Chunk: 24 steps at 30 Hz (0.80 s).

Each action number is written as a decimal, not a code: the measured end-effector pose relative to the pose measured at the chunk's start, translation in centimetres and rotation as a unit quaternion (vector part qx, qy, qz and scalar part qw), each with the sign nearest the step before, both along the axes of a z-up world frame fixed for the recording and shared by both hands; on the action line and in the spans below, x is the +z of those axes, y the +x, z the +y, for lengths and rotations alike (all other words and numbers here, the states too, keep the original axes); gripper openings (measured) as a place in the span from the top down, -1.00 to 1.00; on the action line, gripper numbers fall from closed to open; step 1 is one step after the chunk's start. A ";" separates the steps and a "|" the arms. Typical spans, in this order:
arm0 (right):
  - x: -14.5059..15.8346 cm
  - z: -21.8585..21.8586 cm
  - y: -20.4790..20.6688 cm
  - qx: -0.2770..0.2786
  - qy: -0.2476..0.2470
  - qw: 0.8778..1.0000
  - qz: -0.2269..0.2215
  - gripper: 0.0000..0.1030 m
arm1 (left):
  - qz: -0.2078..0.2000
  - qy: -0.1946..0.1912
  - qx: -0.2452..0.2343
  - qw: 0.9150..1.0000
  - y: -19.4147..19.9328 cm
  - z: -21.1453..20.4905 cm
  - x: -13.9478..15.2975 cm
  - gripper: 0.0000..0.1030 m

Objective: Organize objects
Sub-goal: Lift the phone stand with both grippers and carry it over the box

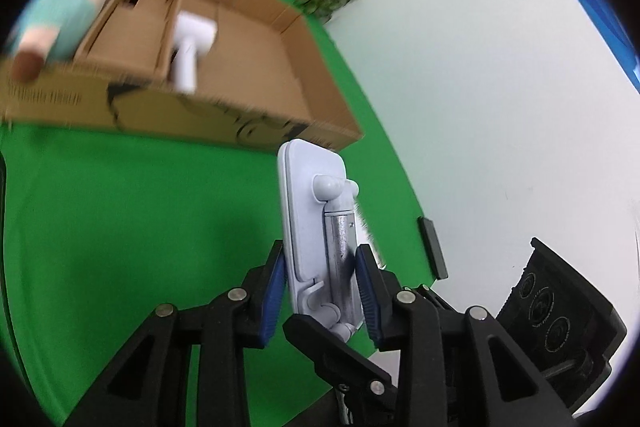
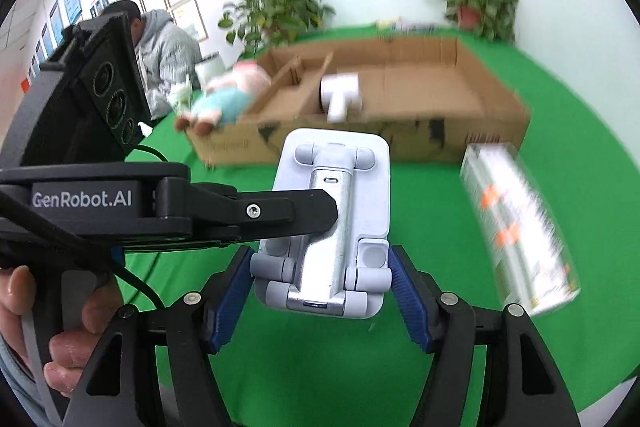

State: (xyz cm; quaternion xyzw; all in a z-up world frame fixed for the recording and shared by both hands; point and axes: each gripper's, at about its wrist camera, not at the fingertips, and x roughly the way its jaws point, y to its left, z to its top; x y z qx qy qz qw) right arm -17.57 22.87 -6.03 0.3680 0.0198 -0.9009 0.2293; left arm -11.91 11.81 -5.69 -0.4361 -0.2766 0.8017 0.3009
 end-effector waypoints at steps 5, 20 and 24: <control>4.1 -0.1 -0.8 -0.018 -0.002 0.999 0.045 -0.25 | 0.047 -0.004 -0.010 0.999 -1.2 0.4 4.3 0.39; 11.0 -0.7 -8.4 -0.026 -0.006 0.997 0.066 -0.25 | 0.081 -0.023 -0.022 0.996 -9.0 0.4 10.4 0.39; 11.4 -0.9 -11.2 -0.028 -0.010 0.998 0.047 -0.25 | 0.067 -0.030 -0.024 0.997 -11.6 0.8 10.1 0.39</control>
